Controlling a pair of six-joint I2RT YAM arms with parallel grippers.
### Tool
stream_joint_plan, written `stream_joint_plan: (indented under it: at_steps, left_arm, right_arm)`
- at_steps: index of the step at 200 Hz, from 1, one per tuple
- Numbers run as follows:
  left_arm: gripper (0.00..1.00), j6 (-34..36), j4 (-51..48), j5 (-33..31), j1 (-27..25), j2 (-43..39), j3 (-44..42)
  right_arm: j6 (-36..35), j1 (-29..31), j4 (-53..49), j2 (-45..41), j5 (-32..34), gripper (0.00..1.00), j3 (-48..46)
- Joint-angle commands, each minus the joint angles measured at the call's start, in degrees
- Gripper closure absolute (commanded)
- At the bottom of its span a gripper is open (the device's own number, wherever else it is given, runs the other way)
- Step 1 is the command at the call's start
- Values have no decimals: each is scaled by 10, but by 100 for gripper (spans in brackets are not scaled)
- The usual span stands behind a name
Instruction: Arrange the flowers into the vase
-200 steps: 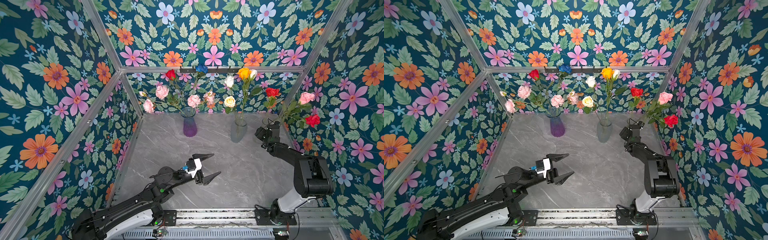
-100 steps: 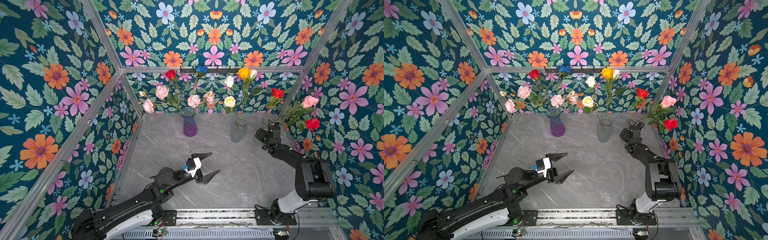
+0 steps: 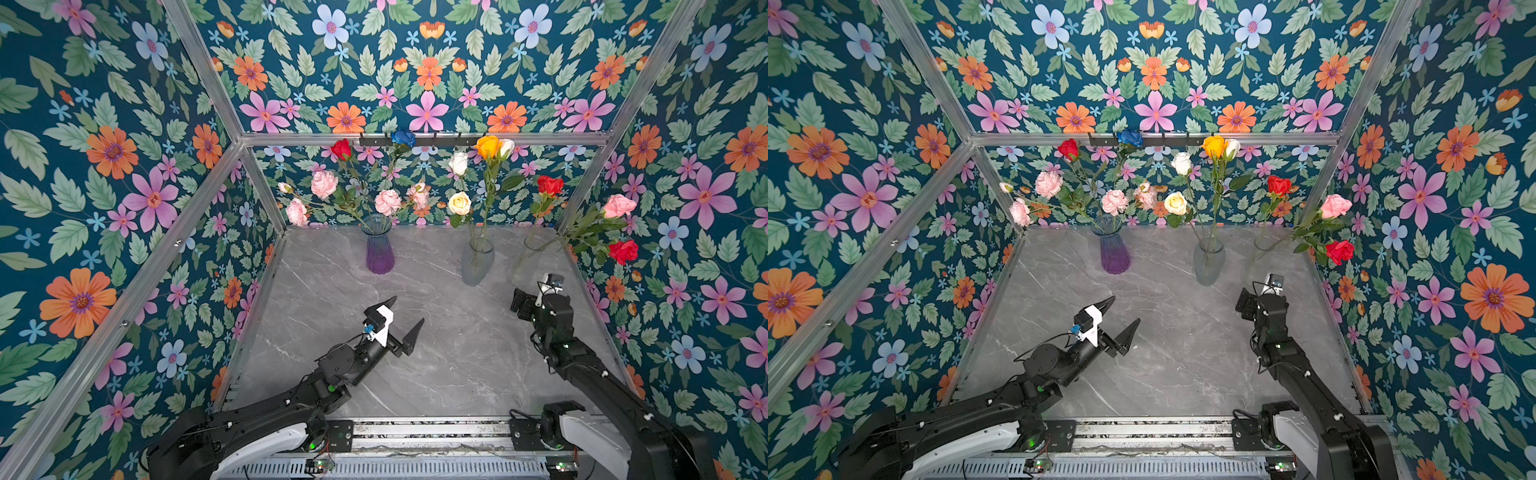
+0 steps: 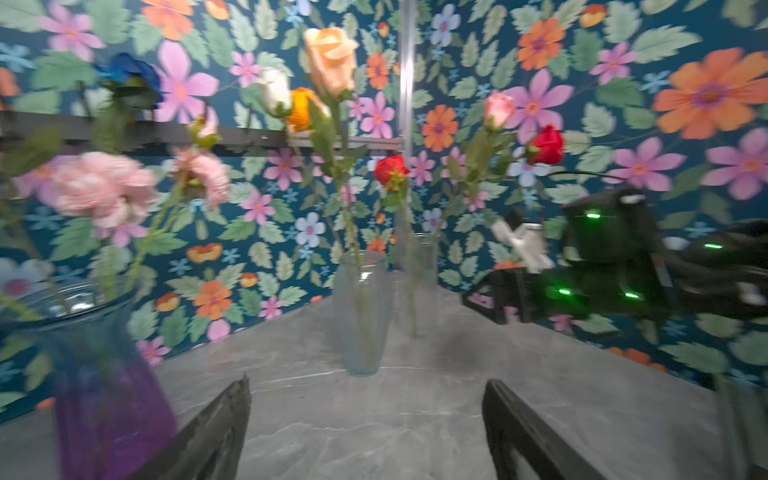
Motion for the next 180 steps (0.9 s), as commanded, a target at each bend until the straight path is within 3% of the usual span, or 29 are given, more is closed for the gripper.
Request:
stream_joint_plan:
  at_steps: [1, 29, 46, 74, 88, 125, 156, 172, 180]
  left_arm:
    - [1, 70, 106, -168, 3, 10, -30]
    - [0, 137, 210, -280, 15, 64, -61]
    - [0, 180, 279, -301, 28, 117, -78]
    - [0, 241, 415, -333, 43, 222, -96]
    - [0, 256, 416, -345, 47, 253, -90]
    - [0, 222, 416, -335, 73, 258, -105]
    - [0, 192, 417, -321, 120, 245, -128]
    - [0, 178, 416, -313, 133, 225, -141]
    - [0, 177, 416, -307, 138, 217, -147]
  right_arm:
    - [-63, 3, 31, -43, 52, 5, -43]
    - [-79, 3, 104, -50, 94, 1, -95]
    - [-87, 3, 154, -29, 116, 1, -112]
    - [-104, 1, 260, 26, 86, 1, -132]
    - [-110, -1, 319, 63, 74, 1, -136]
    - [-118, -4, 403, 168, 36, 1, -109]
    - [-122, -30, 547, 327, 12, 1, -91]
    - [-97, -37, 407, 287, 1, 1, -60]
    - [-100, -47, 415, 298, -22, 1, -52]
